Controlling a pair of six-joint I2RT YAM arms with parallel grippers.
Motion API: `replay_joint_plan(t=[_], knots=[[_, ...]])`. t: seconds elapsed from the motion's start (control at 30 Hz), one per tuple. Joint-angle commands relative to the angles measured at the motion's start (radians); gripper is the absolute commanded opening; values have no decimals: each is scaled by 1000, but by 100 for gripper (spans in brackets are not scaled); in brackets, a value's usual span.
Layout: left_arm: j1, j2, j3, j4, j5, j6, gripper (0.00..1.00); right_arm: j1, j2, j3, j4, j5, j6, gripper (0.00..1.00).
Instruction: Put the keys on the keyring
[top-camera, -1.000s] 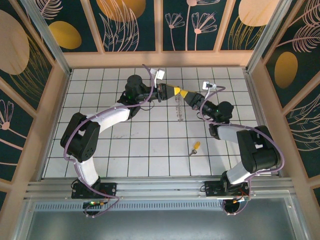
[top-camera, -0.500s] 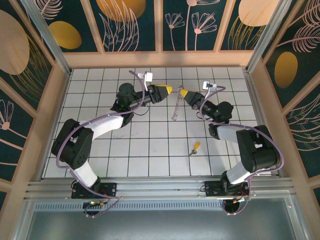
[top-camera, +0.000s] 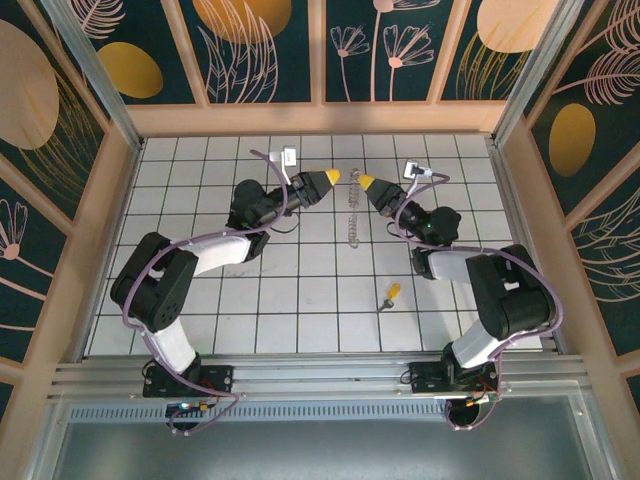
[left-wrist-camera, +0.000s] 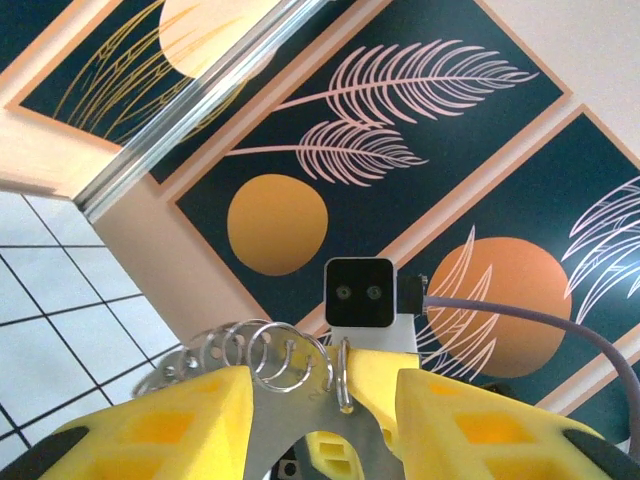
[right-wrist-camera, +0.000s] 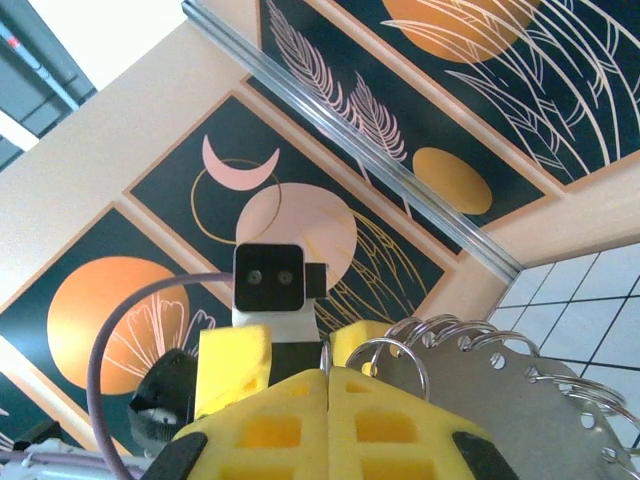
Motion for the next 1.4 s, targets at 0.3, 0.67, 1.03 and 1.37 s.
replay_joint_plan(t=[0.3, 0.67, 1.03, 1.37], knots=[[-37, 37, 18, 111, -21, -49, 41, 43, 36, 76, 103, 49, 27, 0], [-40, 55, 52, 119, -24, -56, 41, 61, 52, 90, 97, 42, 25, 0], [-43, 69, 68, 118, -21, -53, 33, 70, 57, 87, 85, 34, 17, 0], [-46, 83, 68, 128, -14, -56, 3, 72, 68, 93, 85, 30, 16, 0]])
